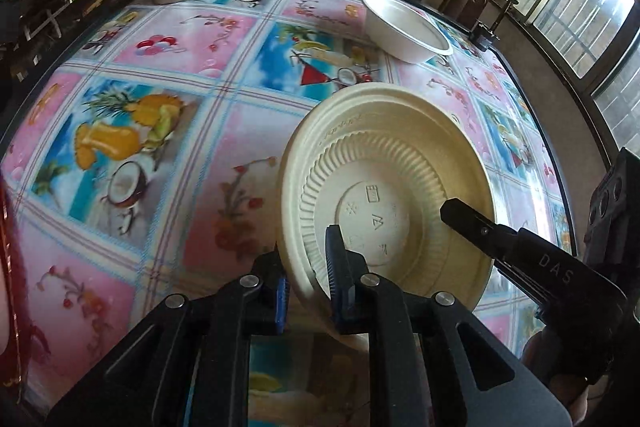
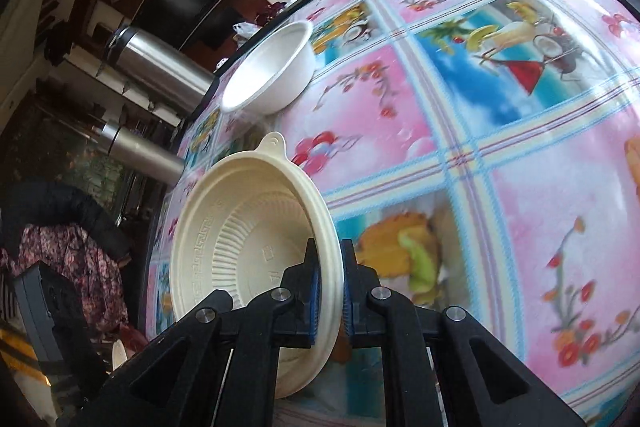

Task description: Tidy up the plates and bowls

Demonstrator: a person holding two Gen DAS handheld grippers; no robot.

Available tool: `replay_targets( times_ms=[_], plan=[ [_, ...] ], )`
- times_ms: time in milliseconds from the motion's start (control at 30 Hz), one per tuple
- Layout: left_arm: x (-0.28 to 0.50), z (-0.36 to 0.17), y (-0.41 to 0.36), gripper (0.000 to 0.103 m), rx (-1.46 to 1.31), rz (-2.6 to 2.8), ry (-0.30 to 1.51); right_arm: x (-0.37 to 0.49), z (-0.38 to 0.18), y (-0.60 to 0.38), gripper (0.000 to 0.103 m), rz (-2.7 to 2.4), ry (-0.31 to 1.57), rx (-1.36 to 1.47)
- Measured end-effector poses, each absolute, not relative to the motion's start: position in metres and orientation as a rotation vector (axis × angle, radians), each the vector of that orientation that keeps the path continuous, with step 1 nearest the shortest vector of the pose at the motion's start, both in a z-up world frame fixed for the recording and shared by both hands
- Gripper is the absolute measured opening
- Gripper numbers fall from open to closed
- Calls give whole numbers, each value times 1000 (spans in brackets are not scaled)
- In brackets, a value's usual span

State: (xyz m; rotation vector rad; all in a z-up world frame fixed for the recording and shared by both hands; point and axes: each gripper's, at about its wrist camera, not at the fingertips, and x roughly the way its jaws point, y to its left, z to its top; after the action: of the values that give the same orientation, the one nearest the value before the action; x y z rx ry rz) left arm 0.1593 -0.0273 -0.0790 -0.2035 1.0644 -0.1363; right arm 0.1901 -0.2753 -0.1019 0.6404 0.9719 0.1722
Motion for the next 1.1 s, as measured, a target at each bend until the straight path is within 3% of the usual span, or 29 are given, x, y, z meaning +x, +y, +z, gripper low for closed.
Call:
replay_targets(
  times_ms=[400, 1100],
  plan=[
    [114, -77, 10, 15, -201, -120, 1060, 136, -106, -201, 9, 269, 950, 609],
    [102, -80, 20, 15, -215, -125, 1056, 116, -109, -181, 10, 298, 917, 550]
  ],
)
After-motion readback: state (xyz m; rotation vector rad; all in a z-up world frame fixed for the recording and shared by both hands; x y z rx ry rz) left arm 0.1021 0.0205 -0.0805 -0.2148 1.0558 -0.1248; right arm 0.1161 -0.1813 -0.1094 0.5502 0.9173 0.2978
